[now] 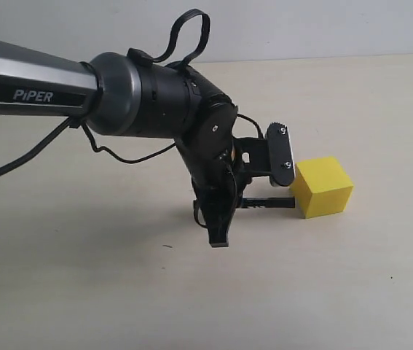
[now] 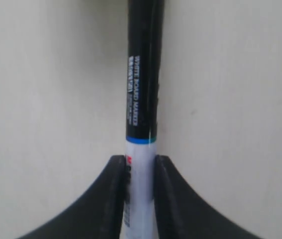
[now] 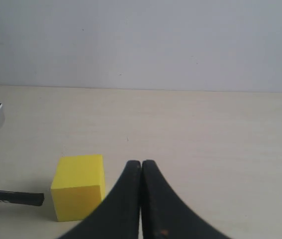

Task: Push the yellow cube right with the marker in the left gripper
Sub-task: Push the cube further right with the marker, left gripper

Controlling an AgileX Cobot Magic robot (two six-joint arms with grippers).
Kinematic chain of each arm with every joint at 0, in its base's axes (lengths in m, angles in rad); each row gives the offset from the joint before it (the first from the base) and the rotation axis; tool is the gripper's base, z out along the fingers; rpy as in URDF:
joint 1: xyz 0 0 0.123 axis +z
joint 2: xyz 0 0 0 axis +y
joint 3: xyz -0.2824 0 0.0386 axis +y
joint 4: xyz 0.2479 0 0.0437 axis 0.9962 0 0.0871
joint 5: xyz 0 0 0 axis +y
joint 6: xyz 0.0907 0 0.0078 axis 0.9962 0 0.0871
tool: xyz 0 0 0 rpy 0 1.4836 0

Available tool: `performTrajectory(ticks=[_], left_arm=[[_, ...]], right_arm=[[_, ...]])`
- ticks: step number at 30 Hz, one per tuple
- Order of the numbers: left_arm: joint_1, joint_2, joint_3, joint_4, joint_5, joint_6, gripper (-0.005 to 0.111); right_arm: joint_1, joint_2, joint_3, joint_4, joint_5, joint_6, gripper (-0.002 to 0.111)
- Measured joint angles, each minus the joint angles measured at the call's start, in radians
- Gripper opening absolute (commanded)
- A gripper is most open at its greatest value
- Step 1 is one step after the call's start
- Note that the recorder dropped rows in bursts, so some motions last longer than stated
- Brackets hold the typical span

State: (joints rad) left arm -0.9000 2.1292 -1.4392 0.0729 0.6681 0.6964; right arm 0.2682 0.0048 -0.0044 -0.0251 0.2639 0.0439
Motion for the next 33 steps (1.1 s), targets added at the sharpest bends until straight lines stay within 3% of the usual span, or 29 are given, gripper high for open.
performTrajectory(ticks=[4, 12, 23, 33], left_arm=[[0.009, 0.002, 0.000, 0.000, -0.001, -0.012, 0.000], [0.012, 0.002, 0.000, 0.002, -0.200, -0.036, 0.000], [0.029, 0.002, 0.000, 0.004, -0.048, -0.073, 0.000], [-0.026, 0.002, 0.000, 0.006, -0.125, -0.079, 0.000]], right_arm=[[0.000, 0.000, 0.000, 0.000, 0.000, 0.000, 0.000], [0.000, 0.000, 0.000, 0.000, 0.000, 0.000, 0.000], [0.000, 0.000, 0.000, 0.000, 0.000, 0.000, 0.000], [0.000, 0.000, 0.000, 0.000, 0.000, 0.000, 0.000]])
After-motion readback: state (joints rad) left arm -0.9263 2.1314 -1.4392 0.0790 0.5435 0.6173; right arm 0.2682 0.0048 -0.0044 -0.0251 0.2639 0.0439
